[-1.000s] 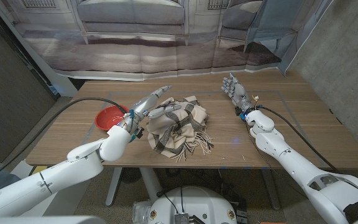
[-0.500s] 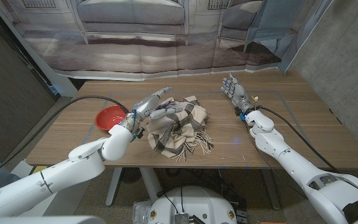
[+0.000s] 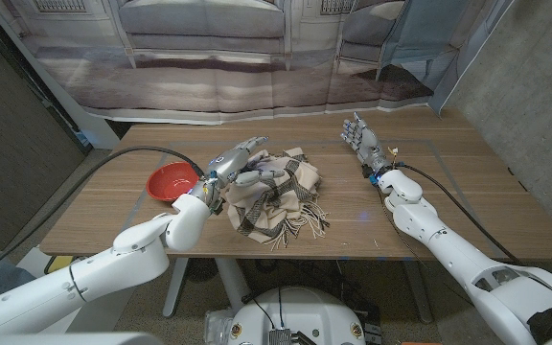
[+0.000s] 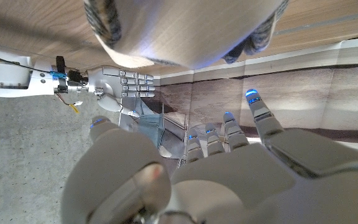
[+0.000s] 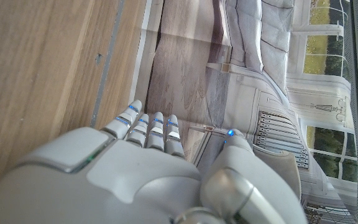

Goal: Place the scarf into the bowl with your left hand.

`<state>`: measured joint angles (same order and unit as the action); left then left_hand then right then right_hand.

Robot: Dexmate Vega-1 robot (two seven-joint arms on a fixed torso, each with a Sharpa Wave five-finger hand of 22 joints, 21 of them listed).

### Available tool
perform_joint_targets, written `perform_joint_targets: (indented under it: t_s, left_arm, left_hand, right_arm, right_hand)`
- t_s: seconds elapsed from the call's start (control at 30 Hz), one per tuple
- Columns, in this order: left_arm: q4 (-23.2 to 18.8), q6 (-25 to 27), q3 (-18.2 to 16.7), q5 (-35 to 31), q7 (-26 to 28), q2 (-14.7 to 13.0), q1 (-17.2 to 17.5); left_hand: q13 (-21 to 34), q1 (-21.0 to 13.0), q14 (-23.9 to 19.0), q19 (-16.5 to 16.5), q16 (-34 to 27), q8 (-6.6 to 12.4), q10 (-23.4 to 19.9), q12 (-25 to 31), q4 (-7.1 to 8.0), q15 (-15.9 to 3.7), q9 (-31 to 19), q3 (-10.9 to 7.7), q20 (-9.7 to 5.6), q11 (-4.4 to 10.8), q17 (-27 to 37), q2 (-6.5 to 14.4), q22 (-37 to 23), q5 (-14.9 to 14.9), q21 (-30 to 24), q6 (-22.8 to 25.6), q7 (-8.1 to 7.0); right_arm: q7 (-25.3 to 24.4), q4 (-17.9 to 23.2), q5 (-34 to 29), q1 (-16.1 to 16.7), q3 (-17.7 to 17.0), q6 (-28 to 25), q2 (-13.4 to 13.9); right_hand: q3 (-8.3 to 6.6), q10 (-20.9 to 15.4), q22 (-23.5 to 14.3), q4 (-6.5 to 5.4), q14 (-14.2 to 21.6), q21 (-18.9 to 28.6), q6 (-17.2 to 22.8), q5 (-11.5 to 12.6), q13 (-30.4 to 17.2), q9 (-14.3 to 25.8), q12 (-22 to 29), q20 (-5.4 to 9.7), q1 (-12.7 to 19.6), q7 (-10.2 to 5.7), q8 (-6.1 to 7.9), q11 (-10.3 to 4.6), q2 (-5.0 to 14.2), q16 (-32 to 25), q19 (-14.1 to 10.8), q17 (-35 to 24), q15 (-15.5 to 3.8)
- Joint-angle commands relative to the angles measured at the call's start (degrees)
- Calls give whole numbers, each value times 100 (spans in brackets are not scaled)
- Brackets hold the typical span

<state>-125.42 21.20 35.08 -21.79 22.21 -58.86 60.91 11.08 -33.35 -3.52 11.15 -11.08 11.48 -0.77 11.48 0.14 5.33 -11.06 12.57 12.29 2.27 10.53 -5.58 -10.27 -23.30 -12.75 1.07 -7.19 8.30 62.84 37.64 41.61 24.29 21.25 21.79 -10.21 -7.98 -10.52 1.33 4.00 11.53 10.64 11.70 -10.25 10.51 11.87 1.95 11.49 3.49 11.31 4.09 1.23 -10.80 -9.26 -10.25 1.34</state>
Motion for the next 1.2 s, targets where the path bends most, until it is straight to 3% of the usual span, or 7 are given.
perform_joint_targets:
  t_s: [0.03,1.2]
  left_arm:
    - [24,356,368,-325,-249,112,-276]
    - [199,656,966,-680,-1154,323,-824]
  left_hand:
    - [12,-10,-6,60,-21,56,8,33,-1,24,-20,38,8,64,12,-42,-11,1,-40,62,-7]
    - [15,-100,-10,59,-10,61,8,40,-19,-6,-21,60,11,78,14,15,-12,-28,10,111,-20]
  right_arm:
    - [6,-38,11,-13,4,-5,-22]
    - [76,-211,51,-24,-6,57,-88]
  right_hand:
    - [-14,-55,-10,23,57,34,44,12,-28,21,25,17,-4,-28,-14,8,63,0,-62,-22,-29]
    - [8,-82,-12,29,91,30,38,10,-28,22,29,-12,-25,-42,-18,2,63,-5,-70,-25,-5]
